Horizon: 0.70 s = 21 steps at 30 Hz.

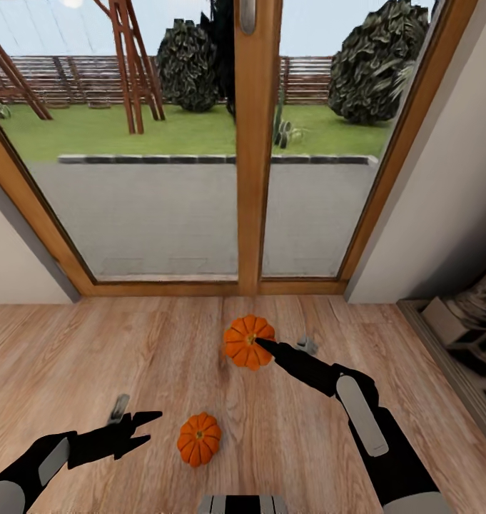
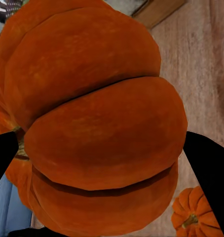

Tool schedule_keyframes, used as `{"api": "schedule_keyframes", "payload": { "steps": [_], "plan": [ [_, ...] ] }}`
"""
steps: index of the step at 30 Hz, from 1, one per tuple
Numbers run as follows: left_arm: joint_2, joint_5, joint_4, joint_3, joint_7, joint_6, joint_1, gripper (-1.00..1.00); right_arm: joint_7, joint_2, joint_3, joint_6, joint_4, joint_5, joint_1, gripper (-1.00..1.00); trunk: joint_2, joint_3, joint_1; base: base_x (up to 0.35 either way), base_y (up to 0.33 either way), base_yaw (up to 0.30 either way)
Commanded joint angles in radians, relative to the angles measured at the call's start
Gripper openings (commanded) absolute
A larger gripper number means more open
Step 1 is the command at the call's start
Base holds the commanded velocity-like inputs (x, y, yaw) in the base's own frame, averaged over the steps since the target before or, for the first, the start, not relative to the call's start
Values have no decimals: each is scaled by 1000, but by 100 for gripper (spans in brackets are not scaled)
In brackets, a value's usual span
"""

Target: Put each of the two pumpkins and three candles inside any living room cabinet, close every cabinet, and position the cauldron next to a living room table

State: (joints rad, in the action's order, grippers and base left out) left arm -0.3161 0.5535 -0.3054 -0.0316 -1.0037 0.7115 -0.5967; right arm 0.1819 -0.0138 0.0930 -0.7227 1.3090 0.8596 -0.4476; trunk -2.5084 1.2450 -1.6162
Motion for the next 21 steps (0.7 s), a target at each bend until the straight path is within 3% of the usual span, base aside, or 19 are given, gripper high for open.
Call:
{"api": "schedule_keyframes", "payload": {
  "steps": [1,6,13,21],
  "plan": [
    [1,0,0,1,1,-3,0,100,1,0,8,0,16,-2,2,-100,0,4,0,0,0,0],
    [2,1,0,2,17,-49,0,100,2,0,45,-1,79,-2,21,-100,-1,23,-3,0,0,0],
    [3,1,0,2,31,-59,0,100,2,1,50,-1,141,-2,51,-100,-3,50,-6,0,0,0],
    [22,0,0,1,31,-77,0,100,2,2,49,-1,157,-2,61,-100,-5,81,-9,0,0,0]
  ]
}}
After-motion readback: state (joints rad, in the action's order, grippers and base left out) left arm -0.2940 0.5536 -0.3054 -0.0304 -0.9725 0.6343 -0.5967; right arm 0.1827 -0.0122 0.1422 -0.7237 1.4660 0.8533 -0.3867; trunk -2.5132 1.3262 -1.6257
